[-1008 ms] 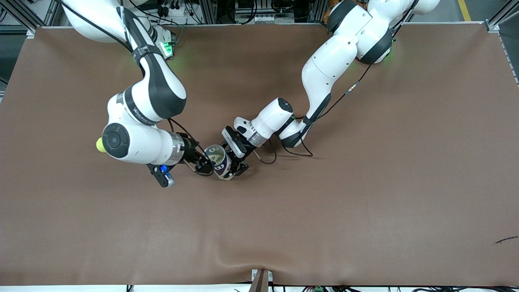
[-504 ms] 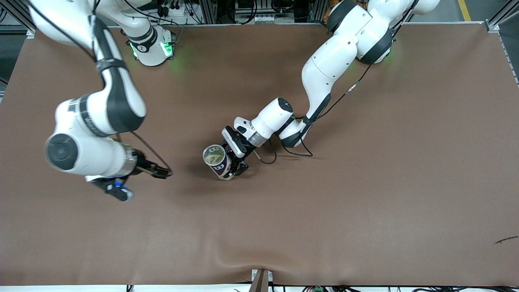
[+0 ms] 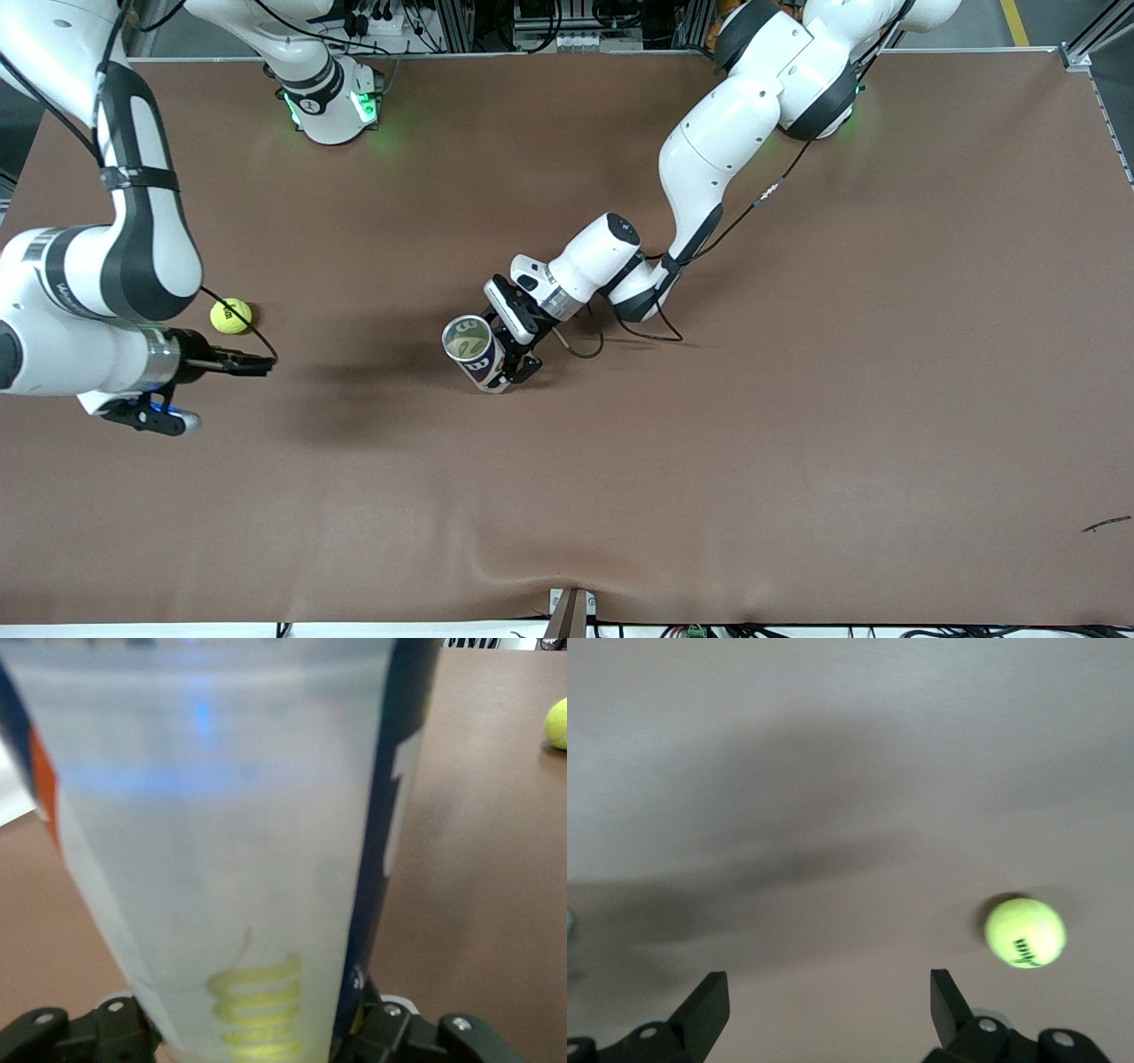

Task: Insert tennis ball vertically with right arm
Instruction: 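Open the right gripper and move it to the second ball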

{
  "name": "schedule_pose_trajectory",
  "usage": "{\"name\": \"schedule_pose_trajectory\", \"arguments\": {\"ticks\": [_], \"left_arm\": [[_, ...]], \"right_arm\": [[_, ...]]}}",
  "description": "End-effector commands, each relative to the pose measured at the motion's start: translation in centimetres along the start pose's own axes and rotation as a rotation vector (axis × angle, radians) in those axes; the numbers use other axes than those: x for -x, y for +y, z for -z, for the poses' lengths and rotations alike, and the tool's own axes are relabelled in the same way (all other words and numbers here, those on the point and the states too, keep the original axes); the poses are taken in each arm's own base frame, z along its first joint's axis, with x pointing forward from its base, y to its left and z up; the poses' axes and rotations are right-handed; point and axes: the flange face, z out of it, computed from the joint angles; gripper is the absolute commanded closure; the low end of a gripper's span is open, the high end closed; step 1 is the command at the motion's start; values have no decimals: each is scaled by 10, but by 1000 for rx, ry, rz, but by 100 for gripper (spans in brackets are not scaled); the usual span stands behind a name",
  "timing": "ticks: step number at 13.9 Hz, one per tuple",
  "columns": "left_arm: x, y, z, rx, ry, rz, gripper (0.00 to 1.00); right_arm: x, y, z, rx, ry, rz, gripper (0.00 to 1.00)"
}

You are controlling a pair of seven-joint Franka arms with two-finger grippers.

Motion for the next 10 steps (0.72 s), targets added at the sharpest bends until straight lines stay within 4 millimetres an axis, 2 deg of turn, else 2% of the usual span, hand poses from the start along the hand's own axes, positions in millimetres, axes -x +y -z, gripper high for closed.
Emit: {"name": "schedule_pose_trajectory", "arguments": {"ticks": [1,6,10], "left_arm": [[-5,2,1,-4,23,24,20],[-6,0,2,-6,24,25,20],[-6,1,2,-5,25,25,20]], "right_arm": [[20,35,-18,12,8,55,0],[21,120,-85,13,-26,140,0],[24,143,-126,49,-97,180,0]]}}
